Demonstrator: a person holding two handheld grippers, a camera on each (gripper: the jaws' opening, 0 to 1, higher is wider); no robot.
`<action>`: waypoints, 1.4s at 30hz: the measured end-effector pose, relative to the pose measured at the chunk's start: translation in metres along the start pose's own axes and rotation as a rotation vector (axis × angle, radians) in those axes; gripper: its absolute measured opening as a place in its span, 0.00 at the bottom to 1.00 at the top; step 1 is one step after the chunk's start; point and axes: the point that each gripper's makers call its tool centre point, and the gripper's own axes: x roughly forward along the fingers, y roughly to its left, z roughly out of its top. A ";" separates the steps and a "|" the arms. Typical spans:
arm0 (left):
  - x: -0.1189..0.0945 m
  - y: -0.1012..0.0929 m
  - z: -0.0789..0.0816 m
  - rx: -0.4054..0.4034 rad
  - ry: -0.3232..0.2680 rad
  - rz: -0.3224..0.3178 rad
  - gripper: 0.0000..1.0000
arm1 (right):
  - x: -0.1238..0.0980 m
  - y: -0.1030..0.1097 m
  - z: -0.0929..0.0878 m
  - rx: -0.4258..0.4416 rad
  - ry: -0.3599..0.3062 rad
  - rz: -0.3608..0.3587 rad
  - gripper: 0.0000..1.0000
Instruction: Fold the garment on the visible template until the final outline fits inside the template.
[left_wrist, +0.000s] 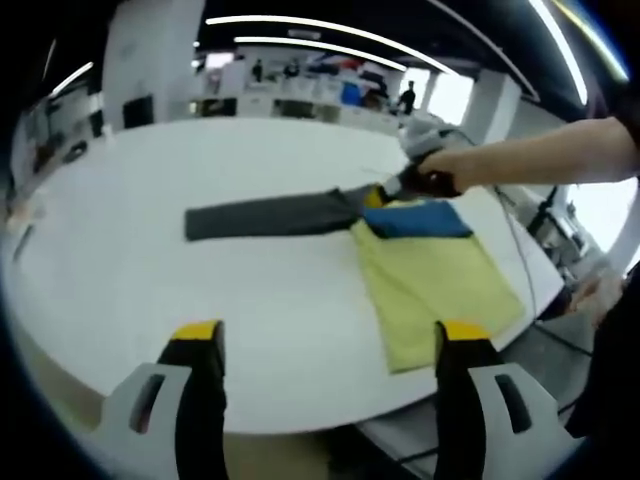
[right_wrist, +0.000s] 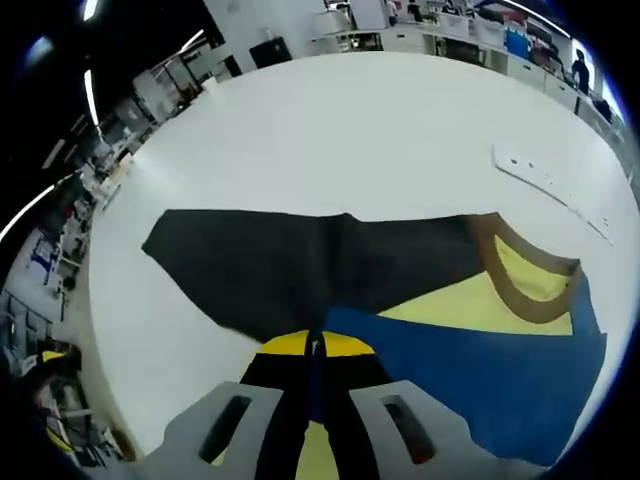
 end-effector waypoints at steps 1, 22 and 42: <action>0.000 -0.001 0.001 0.001 0.000 -0.001 0.82 | -0.001 0.000 -0.001 -0.005 0.002 -0.001 0.03; -0.004 -0.010 0.002 0.025 0.003 -0.016 0.82 | -0.009 0.012 -0.055 -0.206 0.061 -0.004 0.01; 0.007 -0.051 0.038 0.114 -0.033 -0.073 0.85 | -0.089 -0.007 -0.055 -0.256 -0.206 0.115 0.36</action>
